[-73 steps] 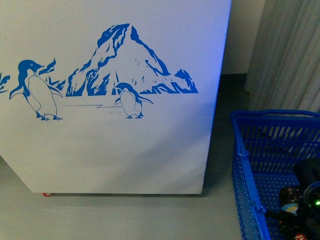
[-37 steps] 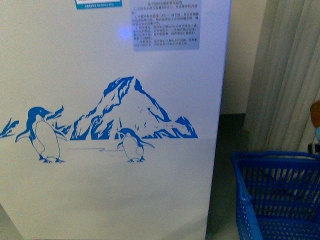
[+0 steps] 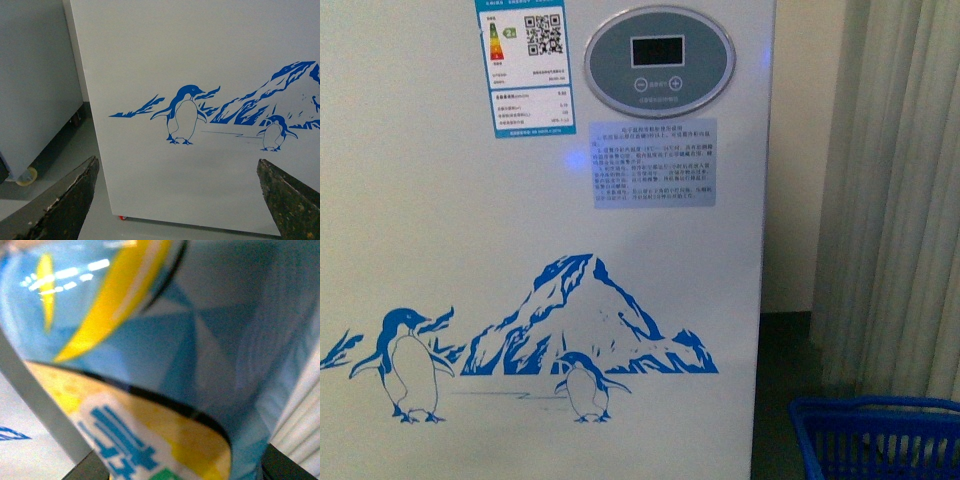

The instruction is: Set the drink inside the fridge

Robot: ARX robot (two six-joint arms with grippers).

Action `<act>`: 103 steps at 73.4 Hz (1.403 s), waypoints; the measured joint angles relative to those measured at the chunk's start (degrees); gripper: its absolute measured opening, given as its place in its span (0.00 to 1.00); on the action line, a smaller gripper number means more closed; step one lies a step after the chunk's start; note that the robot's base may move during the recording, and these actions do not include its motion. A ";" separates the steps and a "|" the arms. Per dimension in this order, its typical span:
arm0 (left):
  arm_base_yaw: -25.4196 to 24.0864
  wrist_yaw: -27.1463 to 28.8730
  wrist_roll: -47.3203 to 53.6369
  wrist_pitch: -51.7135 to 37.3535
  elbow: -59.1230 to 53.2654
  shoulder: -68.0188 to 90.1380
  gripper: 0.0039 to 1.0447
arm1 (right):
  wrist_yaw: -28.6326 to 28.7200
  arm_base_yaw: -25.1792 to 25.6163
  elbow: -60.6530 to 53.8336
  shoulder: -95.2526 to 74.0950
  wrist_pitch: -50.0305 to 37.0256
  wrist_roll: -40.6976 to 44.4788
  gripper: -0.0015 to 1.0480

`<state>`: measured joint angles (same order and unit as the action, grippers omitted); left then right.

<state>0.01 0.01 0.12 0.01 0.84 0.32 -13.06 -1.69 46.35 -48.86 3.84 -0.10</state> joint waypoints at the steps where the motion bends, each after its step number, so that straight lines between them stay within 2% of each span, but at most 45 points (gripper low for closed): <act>1: 0.00 0.00 0.00 0.00 0.00 0.00 0.92 | -0.98 -0.68 -0.13 1.42 0.09 0.17 0.39; 20: 0.00 0.00 0.00 0.00 0.00 0.00 0.92 | -9.49 -8.37 -0.66 14.25 3.41 0.72 0.39; 28: 0.00 0.00 0.00 0.00 0.00 0.00 0.92 | -11.87 -9.94 -1.16 18.05 5.79 0.39 0.39; 103: 0.00 -0.02 0.00 0.00 0.00 -0.04 0.92 | -12.41 -9.75 -2.71 20.00 6.71 -1.40 0.39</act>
<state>0.01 -0.01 0.12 0.01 0.84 0.27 -25.47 -11.44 43.64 -28.86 10.55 -1.50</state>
